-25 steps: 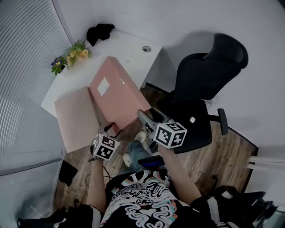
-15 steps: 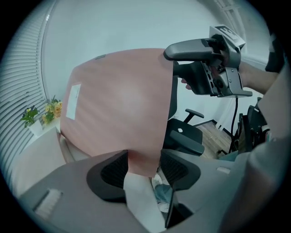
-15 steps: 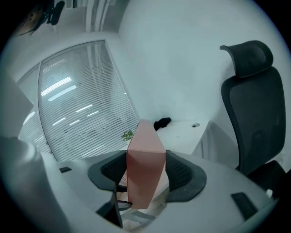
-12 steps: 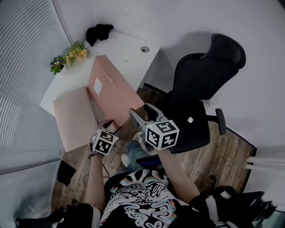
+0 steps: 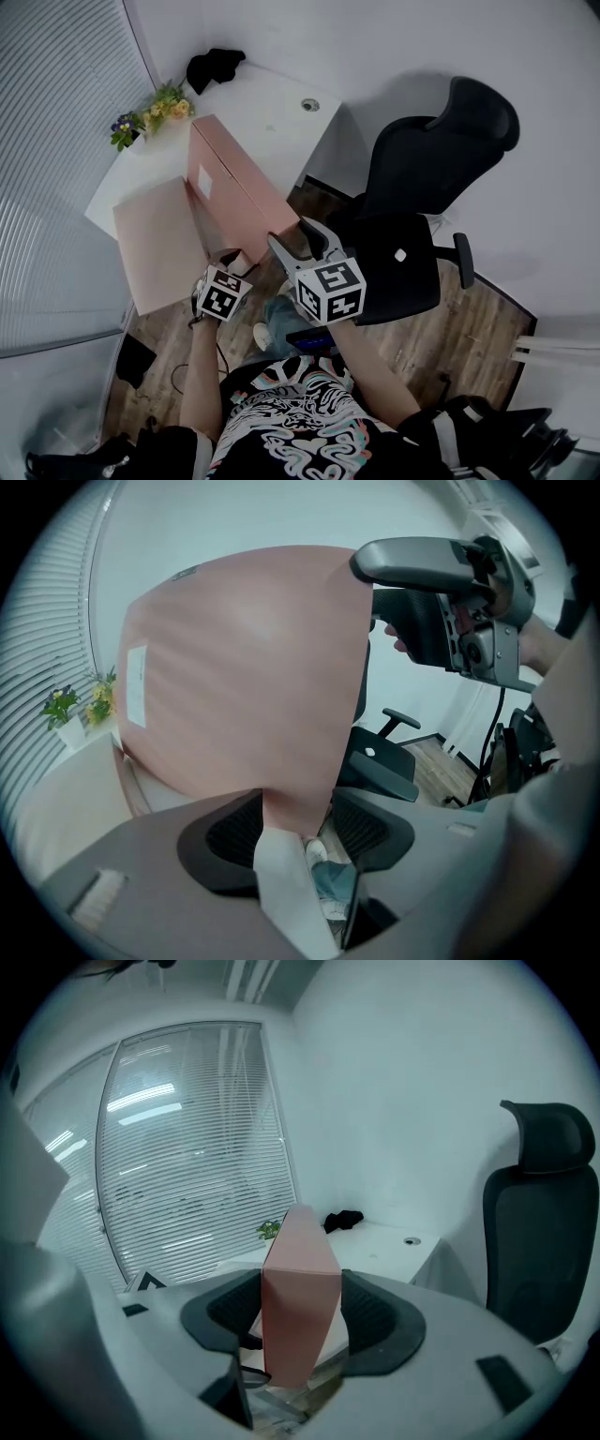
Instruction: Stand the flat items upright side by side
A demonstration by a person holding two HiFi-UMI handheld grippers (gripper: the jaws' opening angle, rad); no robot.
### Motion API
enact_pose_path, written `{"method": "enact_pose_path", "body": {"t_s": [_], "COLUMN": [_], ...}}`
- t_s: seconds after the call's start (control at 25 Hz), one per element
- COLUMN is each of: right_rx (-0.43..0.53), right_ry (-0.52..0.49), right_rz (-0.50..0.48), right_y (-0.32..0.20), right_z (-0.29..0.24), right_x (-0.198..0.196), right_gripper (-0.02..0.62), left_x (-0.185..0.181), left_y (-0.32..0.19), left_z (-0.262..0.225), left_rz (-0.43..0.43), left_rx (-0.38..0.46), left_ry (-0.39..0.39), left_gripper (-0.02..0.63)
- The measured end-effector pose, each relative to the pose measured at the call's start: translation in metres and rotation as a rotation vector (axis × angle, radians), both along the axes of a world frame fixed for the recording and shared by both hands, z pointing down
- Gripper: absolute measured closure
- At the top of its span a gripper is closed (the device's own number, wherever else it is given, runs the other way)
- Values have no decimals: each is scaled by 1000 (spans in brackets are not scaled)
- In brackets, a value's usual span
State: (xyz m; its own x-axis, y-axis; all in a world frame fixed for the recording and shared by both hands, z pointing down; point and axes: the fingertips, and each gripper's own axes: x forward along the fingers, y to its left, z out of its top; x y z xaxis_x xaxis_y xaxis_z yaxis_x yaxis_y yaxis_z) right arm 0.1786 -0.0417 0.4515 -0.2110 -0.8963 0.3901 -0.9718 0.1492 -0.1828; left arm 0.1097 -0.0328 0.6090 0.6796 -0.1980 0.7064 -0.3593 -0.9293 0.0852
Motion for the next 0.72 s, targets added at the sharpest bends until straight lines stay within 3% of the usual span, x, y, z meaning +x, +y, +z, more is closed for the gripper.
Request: {"method": "enact_pose_path", "body": {"t_s": [0.72], "right_rx": [39], "right_ry": [181], "right_rz": [-62], "right_y": [8], "right_z": [-4], "right_x": [-33], "right_gripper": [331], "left_x": [6], "left_y": [10], "left_z": [-34], "left_rz": [-74], "left_rx": [-68], "left_ry": [162], "left_gripper": [360]}}
